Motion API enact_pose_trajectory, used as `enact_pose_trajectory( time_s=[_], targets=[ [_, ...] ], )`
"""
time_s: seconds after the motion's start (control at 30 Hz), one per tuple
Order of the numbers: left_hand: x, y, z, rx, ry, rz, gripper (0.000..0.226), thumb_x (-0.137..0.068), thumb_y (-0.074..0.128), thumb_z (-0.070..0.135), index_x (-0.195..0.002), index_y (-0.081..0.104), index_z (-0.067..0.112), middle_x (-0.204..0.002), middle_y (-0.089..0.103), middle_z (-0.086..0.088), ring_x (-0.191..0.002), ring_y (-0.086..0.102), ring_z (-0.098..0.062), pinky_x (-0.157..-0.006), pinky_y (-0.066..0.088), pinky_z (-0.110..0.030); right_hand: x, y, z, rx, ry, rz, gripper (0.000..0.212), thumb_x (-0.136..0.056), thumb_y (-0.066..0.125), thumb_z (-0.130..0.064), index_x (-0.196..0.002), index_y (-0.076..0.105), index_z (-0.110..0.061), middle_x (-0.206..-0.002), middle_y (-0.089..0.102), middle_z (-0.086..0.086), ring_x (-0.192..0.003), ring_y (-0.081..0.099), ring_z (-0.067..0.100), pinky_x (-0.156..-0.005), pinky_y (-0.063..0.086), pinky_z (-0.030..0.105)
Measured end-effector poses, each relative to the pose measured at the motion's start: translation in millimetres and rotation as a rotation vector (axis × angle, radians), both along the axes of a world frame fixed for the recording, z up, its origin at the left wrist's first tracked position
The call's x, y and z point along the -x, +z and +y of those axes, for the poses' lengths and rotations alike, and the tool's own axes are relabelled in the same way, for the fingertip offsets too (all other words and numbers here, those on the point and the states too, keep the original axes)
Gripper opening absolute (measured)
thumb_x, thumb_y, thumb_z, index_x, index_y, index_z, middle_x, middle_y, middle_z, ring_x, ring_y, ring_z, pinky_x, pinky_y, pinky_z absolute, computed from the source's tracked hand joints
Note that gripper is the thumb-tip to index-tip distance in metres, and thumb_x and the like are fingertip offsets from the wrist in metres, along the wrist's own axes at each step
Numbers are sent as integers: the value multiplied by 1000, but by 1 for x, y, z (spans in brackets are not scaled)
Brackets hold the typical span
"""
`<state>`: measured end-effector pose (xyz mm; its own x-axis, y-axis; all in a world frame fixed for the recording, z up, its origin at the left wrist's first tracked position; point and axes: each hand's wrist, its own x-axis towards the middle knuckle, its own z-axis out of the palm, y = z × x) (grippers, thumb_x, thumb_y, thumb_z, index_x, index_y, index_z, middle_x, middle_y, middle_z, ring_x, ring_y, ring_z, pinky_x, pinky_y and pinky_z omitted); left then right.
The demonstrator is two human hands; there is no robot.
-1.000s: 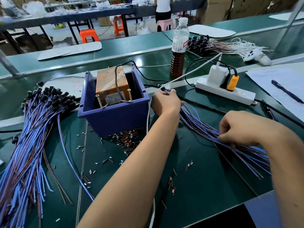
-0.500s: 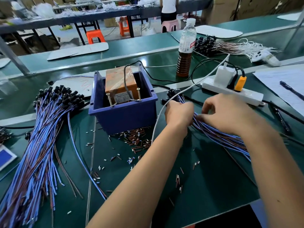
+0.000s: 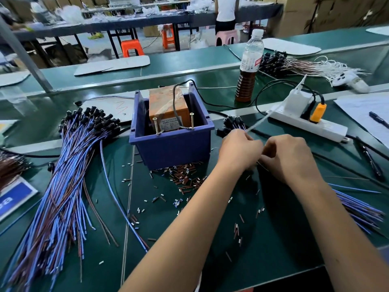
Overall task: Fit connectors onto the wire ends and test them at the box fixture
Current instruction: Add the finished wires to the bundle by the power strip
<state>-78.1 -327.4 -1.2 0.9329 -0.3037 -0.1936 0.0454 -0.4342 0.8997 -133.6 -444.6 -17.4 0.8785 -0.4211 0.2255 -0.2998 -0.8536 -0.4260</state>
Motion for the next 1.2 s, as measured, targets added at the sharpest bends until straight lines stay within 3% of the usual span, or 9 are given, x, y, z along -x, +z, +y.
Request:
enact_pose_trajectory(
  time_s=[0.1, 0.27, 0.43, 0.6, 0.77, 0.87, 1.0, 1.13, 1.2],
  targets=[
    [7, 16, 28, -31, -205, 36, 13, -92, 61, 21, -89, 65, 9, -68, 65, -5, -48, 50, -19, -43, 44, -22, 6, 11, 6, -70, 24, -165, 16, -77, 82, -26, -71, 68, -21, -66, 67, -3, -67, 66, 26, -64, 57, 37],
    [22, 35, 95, -21, -434, 33, 8, -98, 58, 12, -99, 66, 12, -66, 64, 4, -45, 47, -7, -41, 38, -19, 3, 33, 53, -110, 209, -445, 15, -84, 78, -17, -75, 66, -19, -61, 63, -9, -58, 61, 17, -61, 54, 38],
    [30, 38, 186, -139, -453, 100, 20, -89, 53, -2, -91, 68, 12, -67, 68, 2, -45, 47, -7, -41, 35, -14, -2, 32, 120, -47, 659, -316, 14, -87, 77, -22, -82, 64, -21, -65, 61, -9, -62, 58, 18, -63, 52, 40],
    [11, 31, 253, -311, 94, -60, 25, -86, 53, -2, -77, 69, 14, -64, 70, 1, -44, 49, -7, -42, 35, -14, -10, 21, 184, 47, 933, -104, 7, -94, 69, -28, -91, 65, -23, -79, 66, -3, -75, 62, 26, -67, 54, 42],
    [-33, 19, 280, -632, 719, -460, 16, -87, 58, 15, -98, 70, 17, -98, 71, -11, -95, 62, -34, -83, 47, -36, -30, 20, 246, 131, 993, 6, 11, -94, 64, -28, -98, 65, -18, -93, 66, 7, -84, 63, 35, -68, 54, 37],
    [-55, 12, 289, -822, 775, -504, 25, -90, 65, 19, -115, 64, 15, -120, 60, -19, -115, 55, -39, -92, 47, -43, -46, 20, 272, 124, 952, 43, 8, -93, 63, -21, -97, 61, -14, -85, 55, 6, -76, 57, 36, -61, 46, 35],
    [-72, 3, 293, -1082, 730, -471, 25, -88, 64, 17, -113, 70, 16, -122, 55, -16, -121, 45, -37, -95, 44, -43, -66, 15, 291, 137, 910, 138, 10, -93, 63, -17, -90, 55, -13, -77, 45, 5, -74, 53, 36, -63, 48, 35],
    [-76, -7, 301, -1039, 747, -504, 20, -91, 62, 17, -108, 73, 14, -118, 61, -16, -119, 47, -37, -95, 42, -41, -74, 11, 293, 76, 904, 257, 19, -92, 67, -26, -105, 60, -14, -93, 57, 10, -83, 58, 36, -75, 58, 40],
    [-75, -5, 301, -904, 813, -566, 18, -95, 62, 19, -110, 68, 10, -117, 64, -17, -117, 51, -38, -95, 42, -43, -73, 10, 292, 9, 893, 202, 13, -92, 65, -25, -98, 60, -15, -93, 61, 11, -84, 62, 37, -75, 59, 42]
  ],
)
